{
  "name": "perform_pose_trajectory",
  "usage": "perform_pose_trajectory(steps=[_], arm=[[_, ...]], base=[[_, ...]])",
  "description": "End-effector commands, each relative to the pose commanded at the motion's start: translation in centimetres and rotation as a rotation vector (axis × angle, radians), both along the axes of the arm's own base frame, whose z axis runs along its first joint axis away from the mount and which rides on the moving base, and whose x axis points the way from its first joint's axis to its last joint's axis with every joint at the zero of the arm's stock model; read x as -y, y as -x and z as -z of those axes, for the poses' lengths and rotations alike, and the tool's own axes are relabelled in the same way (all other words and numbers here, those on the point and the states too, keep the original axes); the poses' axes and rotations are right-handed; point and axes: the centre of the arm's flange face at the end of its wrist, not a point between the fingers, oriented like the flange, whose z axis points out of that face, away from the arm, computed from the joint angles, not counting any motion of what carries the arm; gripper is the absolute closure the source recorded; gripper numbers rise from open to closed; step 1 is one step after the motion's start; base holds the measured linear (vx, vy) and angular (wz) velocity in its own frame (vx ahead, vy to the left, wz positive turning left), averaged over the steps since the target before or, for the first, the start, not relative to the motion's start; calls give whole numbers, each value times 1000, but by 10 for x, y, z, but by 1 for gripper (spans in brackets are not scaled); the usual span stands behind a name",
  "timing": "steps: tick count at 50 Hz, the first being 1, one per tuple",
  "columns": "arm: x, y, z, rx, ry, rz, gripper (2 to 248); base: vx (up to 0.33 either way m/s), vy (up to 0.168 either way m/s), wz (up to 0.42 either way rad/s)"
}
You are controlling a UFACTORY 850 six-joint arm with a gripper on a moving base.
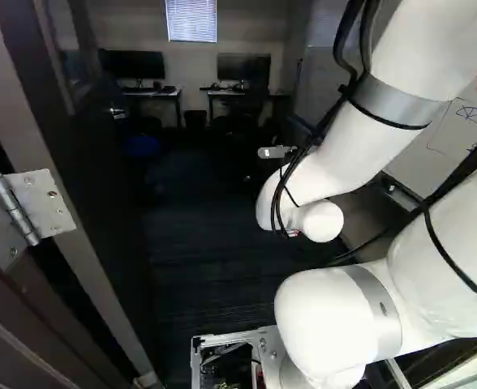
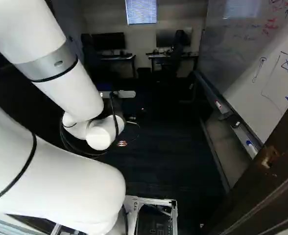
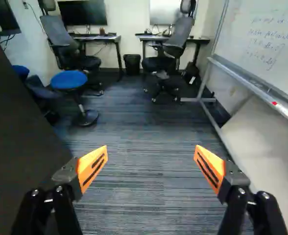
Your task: Open the door and move inside
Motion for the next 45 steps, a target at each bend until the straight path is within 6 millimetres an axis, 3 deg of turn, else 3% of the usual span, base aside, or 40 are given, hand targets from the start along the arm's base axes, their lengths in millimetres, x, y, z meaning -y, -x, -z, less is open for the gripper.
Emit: perform_pose_trajectory(steps=[45], arm=[[0, 0, 0, 0, 0, 0, 3]], base=[[168, 5, -7]])
